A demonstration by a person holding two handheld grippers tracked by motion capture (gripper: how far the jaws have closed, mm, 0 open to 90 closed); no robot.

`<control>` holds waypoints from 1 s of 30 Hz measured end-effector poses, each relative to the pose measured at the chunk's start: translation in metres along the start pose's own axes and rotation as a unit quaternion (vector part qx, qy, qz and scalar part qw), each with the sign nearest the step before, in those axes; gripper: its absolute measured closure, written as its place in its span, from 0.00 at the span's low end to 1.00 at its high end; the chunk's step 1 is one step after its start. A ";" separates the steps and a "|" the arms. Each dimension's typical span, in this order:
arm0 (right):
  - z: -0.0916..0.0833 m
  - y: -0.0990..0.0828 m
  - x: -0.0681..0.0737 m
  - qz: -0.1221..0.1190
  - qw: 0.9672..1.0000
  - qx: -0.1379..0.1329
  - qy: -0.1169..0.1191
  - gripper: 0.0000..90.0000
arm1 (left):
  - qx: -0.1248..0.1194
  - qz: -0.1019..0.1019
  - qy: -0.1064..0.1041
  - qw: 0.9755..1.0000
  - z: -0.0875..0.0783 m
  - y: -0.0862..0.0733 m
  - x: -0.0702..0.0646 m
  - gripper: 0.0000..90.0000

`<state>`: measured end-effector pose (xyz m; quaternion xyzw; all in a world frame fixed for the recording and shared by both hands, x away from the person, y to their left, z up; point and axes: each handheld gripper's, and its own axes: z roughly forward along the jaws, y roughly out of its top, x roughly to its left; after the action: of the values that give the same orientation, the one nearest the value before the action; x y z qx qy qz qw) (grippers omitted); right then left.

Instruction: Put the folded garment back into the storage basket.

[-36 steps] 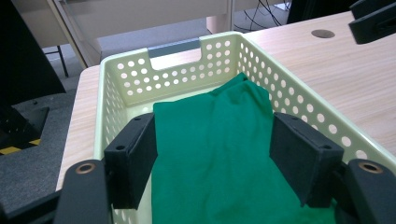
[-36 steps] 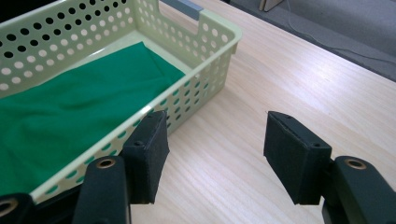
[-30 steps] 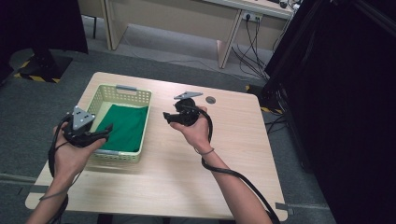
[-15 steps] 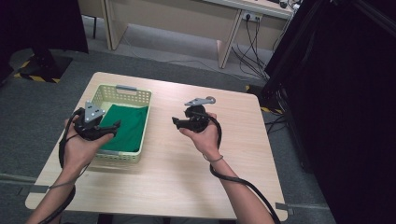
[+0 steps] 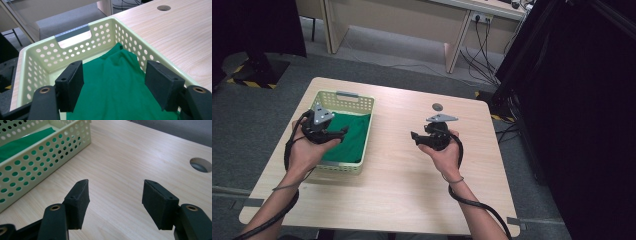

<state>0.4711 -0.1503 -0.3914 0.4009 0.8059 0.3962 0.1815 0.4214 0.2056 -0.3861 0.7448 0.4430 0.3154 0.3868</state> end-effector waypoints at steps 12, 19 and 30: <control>-0.016 -0.020 -0.014 0.021 1.000 -0.005 -0.017 0.43 | 0.019 0.026 -0.018 0.999 0.019 0.009 0.009 0.37; -0.022 -0.033 -0.021 0.032 0.999 -0.003 -0.025 0.42 | 0.034 0.043 -0.024 0.998 0.037 0.012 0.013 0.38; -0.032 -0.048 -0.032 0.041 0.999 -0.003 -0.036 0.42 | 0.047 0.052 -0.033 0.997 0.060 0.017 0.014 0.38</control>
<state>0.4468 -0.2092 -0.4100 0.4471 0.7805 0.3911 0.1948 0.4828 0.1955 -0.3995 0.7941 0.4052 0.2887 0.3490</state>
